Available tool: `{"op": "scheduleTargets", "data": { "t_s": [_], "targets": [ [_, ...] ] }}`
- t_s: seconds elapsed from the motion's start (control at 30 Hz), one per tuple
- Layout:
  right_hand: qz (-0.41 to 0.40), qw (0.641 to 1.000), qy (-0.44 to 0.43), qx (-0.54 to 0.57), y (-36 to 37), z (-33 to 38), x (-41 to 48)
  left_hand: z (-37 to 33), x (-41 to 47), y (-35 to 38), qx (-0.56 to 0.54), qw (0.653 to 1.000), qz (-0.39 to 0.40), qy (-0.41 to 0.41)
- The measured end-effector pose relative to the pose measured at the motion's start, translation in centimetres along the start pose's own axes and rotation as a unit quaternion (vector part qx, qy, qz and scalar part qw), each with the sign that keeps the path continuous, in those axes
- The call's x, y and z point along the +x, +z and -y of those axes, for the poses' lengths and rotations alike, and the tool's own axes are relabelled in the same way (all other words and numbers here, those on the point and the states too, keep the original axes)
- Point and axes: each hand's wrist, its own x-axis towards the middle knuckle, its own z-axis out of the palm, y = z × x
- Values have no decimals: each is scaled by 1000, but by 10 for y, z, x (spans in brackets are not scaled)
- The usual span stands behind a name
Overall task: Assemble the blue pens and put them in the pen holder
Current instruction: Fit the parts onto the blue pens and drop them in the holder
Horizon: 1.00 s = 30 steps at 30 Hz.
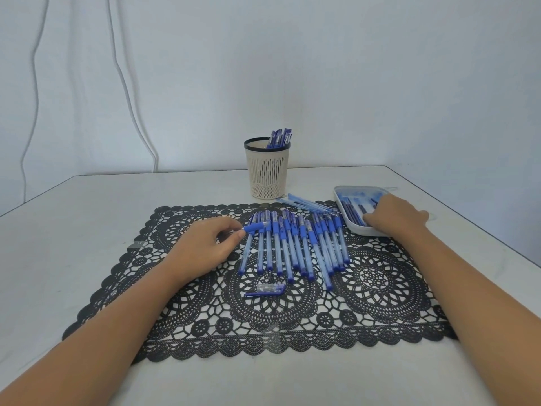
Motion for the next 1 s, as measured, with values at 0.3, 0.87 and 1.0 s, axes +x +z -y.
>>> {"op": "scheduleTargets", "data": {
  "t_s": [0.3, 0.87, 1.0],
  "targets": [
    [-60, 996, -9, 61, -2, 4, -5, 1, 0, 0, -3, 1000, 2, -1],
    [-24, 898, -365, 243, -23, 46, -65, 2, -2, -7, -16, 999, -32, -32],
    [-26, 897, -369, 243, -21, 46, -66, 3, -2, -7, -22, 999, -28, -36]
  ]
}}
